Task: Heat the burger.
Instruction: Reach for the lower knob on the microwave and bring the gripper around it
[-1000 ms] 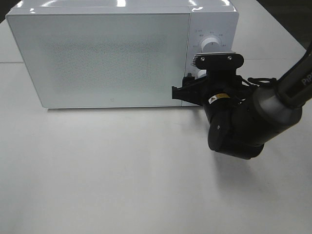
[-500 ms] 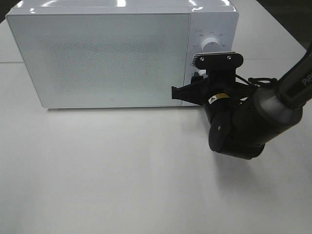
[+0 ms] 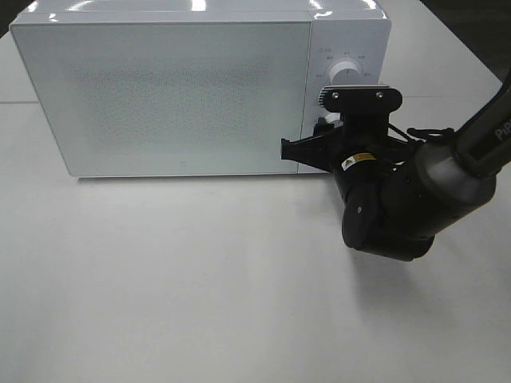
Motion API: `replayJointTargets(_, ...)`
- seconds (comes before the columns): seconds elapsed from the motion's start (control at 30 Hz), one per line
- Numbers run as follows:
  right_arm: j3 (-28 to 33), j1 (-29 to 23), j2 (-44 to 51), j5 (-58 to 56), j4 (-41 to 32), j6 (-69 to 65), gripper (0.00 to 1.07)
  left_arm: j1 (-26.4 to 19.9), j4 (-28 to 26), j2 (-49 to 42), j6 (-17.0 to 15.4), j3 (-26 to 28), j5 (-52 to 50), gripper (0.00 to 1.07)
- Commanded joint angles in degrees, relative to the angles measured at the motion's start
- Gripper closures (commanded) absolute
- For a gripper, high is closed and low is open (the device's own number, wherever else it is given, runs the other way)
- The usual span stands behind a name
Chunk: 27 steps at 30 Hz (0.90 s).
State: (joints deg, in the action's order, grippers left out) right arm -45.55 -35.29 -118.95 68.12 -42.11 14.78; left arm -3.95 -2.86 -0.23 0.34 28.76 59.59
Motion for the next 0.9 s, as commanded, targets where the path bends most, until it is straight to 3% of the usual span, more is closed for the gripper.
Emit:
replayJointTargets(0.03,-0.34,0.11,0.63,3.44,2.12,-2.86,1.07,-0.23,0.17,-1.38,0.0,-0.23,-0.34,0.07)
replayJointTargets(0.4,-0.34,0.11,0.63,3.21,6.53,-33.17,1.07,-0.23,0.17,-1.38,0.0,-0.23,-0.34,0.07)
replayJointTargets(0.47,-0.34,0.11,0.63,2.81,6.53,-46.64,1.07,-0.23,0.17,-1.38,0.0,-0.23,-0.34,0.07)
replayJointTargets(0.57,-0.34,0.11,0.63,2.69,7.05,-56.09,1.07,-0.23,0.17,-1.38,0.0,-0.23,-0.34,0.07)
replayJointTargets(0.67,-0.34,0.11,0.63,2.69,7.33,-58.9,1.07,-0.23,0.17,-1.38,0.0,-0.23,-0.34,0.07)
replayJointTargets(0.83,-0.34,0.11,0.63,3.27,9.0,-79.41,1.07,-0.23,0.17,-1.38,0.0,-0.23,-0.34,0.07)
replayJointTargets(0.9,-0.34,0.11,0.63,3.5,9.05,-81.59,1.07,-0.23,0.17,-1.38,0.0,-0.23,-0.34,0.07)
